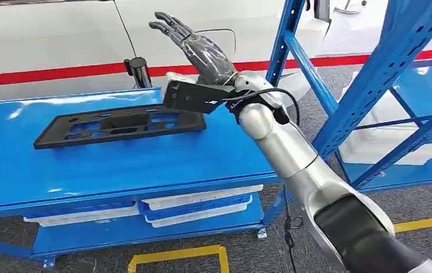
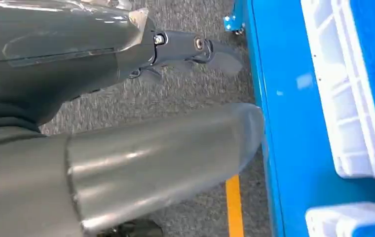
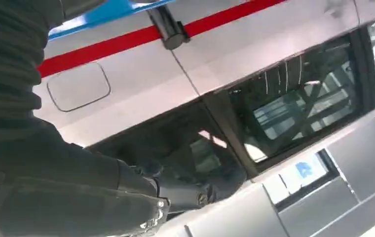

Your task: Take the parts from the cabinet and place them on the table.

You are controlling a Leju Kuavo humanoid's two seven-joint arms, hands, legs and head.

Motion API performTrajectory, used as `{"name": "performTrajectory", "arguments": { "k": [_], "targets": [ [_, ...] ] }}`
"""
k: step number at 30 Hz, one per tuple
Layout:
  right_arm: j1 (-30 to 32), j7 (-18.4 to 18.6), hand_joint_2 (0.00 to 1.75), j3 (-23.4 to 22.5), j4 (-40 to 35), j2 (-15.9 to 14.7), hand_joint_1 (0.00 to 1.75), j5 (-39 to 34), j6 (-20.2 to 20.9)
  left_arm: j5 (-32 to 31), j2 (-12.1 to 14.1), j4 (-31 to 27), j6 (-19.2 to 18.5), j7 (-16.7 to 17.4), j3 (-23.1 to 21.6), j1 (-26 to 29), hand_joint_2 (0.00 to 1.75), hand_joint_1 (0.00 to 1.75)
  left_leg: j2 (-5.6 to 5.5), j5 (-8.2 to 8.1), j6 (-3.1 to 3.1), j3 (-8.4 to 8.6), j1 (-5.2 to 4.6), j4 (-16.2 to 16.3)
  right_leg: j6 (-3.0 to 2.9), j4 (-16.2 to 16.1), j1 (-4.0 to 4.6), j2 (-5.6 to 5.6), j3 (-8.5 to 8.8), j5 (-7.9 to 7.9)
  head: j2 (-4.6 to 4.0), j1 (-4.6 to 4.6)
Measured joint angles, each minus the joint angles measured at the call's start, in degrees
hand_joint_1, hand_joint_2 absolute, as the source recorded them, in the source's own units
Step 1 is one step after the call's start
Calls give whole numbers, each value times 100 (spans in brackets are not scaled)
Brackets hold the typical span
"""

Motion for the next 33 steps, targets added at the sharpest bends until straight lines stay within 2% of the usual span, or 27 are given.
{"name": "performTrajectory", "arguments": {
  "k": [4, 5, 7, 8, 9, 11, 12, 13, 14, 15, 16, 17, 18, 19, 20, 21, 22, 23, 24, 26, 27, 28, 29, 31, 32, 33],
  "targets": [
    [478, 140, 0, 481, -68, 48, 0, 105, 59, -53, -35, 0, 11, -55, -44, 10, 0, 0, -30, -5, 22, 6, -23, 0, 10, -63, -3, -10, 35, 9, 0, 0],
    [627, 142, 0, 588, -54, 90, 0, 140, -29, -74, -57, 0, 13, -33, -79, 11, 0, 0, -33, -8, 48, 6, -32, 0, 12, -69, -8, -13, 39, 10, 0, 0],
    [873, 142, 0, 842, 37, 207, 0, 240, -264, -107, -94, 0, 20, 33, -133, 3, 0, 0, -30, -14, 58, 4, -52, 3, 34, -71, -21, -12, 37, 22, 0, 0],
    [959, 142, 0, 963, 118, 271, 0, 264, -351, -107, -102, 0, 22, 61, -146, -6, 0, 0, -31, -34, 89, -14, -95, 39, 82, -107, -41, -11, 47, 48, 0, 0],
    [1025, 140, 0, 1027, 188, 332, 0, 264, -409, -105, -100, 0, 26, 77, -149, -17, 0, 0, -32, -54, 161, -33, -105, 55, 229, -133, -109, -15, 34, 60, 0, -7],
    [1083, 142, 0, 1086, 271, 457, 0, 245, -470, -98, -103, -2, 31, 105, -153, -29, 0, 0, -31, -20, 228, -16, -98, -4, 302, -147, -101, -20, 42, 61, 0, -4],
    [1094, 149, 0, 1103, 304, 507, 0, 225, -479, -94, -116, -4, 35, 125, -159, -27, 0, 0, -17, 27, 283, 51, -41, -79, 293, -35, -99, -20, -19, -4, 0, -2],
    [1085, 151, 0, 1121, 332, 562, 0, 199, -494, -92, -138, -4, 42, 127, -175, -43, 0, 0, -14, 44, 310, 63, -50, -104, 211, 272, -82, -18, -153, -181, 0, -9],
    [1091, 172, 0, 1134, 361, 577, 0, 190, -501, -87, -129, -4, 39, 160, -194, -58, 0, 0, -19, 48, 319, 61, -50, -104, 133, 763, -69, -17, -387, -399, 0, 13],
    [1114, 192, 0, 1149, 389, 586, 0, 188, -503, -87, -129, -4, 39, 166, -206, -58, 0, 0, -35, 48, 319, 59, -53, -103, 87, 1290, -66, -16, -651, -609, 0, 9],
    [1143, 203, 0, 1156, 420, 586, 0, 190, -505, -87, -127, -4, 39, 175, -214, -56, 0, 0, -57, 48, 319, 52, -62, -100, 70, 1748, -41, -4, -879, -758, 0, 13],
    [1183, 210, 0, 1162, 452, 583, 0, 190, -505, -87, -129, -4, 37, 188, -225, -45, 0, 0, -85, 48, 318, 53, -76, -97, 87, 1990, -28, -4, -1008, -790, 0, 11],
    [1204, 210, 0, 1173, 474, 588, 0, 190, -505, -87, -133, -4, 37, 192, -232, -41, 0, 0, -118, 48, 316, 54, -84, -92, 113, 1824, -23, -4, -939, -698, 0, 13],
    [1209, 210, 0, 1184, 488, 592, 0, 190, -505, -87, -138, -4, 37, 199, -238, -45, 0, 0, -155, 44, 306, 56, -85, -84, 145, 1389, -19, -4, -723, -510, 0, 11],
    [1208, 210, 0, 1191, 494, 601, 0, 190, -507, -87, -140, -4, 37, 199, -243, -50, 0, 0, -189, 34, 288, 57, -84, -60, 171, 757, -17, 8, -402, -268, 0, 11],
    [1208, 210, 0, 1191, 501, 610, 0, 190, -509, -87, -140, -4, 37, 205, -247, -49, 0, 0, -220, 11, 253, 48, -83, -19, 166, 190, -19, 79, -103, -89, 0, 13],
    [1214, 210, 0, 1195, 507, 625, 0, 188, -512, -87, -142, -4, 37, 208, -245, -49, 0, 0, -248, -25, 198, 31, -121, 31, 117, 117, 8, 104, -54, -68, 0, 4],
    [1220, 210, 0, 1197, 518, 636, 0, 190, -512, -90, -140, -4, 37, 208, -245, -46, 0, 0, -253, -29, 165, 16, -106, 31, 86, 113, 4, 66, -65, -50, 0, 7],
    [1221, 210, 0, 1201, 523, 640, 0, 190, -512, -90, -140, -4, 37, 208, -245, -44, 0, 0, -261, -14, 133, 10, -90, 25, 75, 118, 12, 66, -68, -47, 0, 4],
    [1220, 210, 0, 1202, 525, 651, 0, 190, -514, -90, -140, -4, 37, 208, -247, -43, 0, 0, -265, -6, 62, 5, -56, 11, 8, 107, 24, 55, -63, -22, 0, 4],
    [1220, 210, 0, 1202, 527, 680, 0, 190, -514, -90, -102, -7, 39, 208, -245, -39, 0, 0, -217, -61, 28, -33, -29, 65, -43, 68, -52, 32, -43, 11, 0, 9],
    [1223, 208, 0, 1204, 525, 704, 0, 192, -514, -90, -118, -7, 39, 208, -247, -41, 0, 0, -94, -185, -14, -105, -43, 226, -71, 65, -48, 26, -37, 10, 0, -11],
    [1224, 208, 0, 1206, 525, 721, 0, 203, -514, -90, -120, -7, 40, 208, -249, -50, 0, 0, -27, -404, -54, -276, -18, 605, -84, 67, -48, 12, -37, 3, 0, -26],
    [1254, 227, 0, 1206, 533, 719, 0, 247, -514, -92, -120, -4, 46, 218, -249, -42, 0, 0, 21, -812, -123, -749, 24, 1575, -89, 70, -39, -25, -42, -2, 0, -24],
    [1281, 240, 0, 1206, 540, 719, 0, 280, -507, -94, -122, -4, 48, 230, -251, -33, 0, 0, 32, -868, -147, -899, 41, 1858, -91, 70, -39, -45, -43, -4, 0, -26],
    [1308, 249, 0, 1206, 540, 719, 0, 299, -501, -94, -122, -4, 55, 247, -251, -27, 0, 0, 39, -785, -162, -915, 63, 1844, -90, 71, -41, -62, -41, -6, 0, -24]
  ]
}}
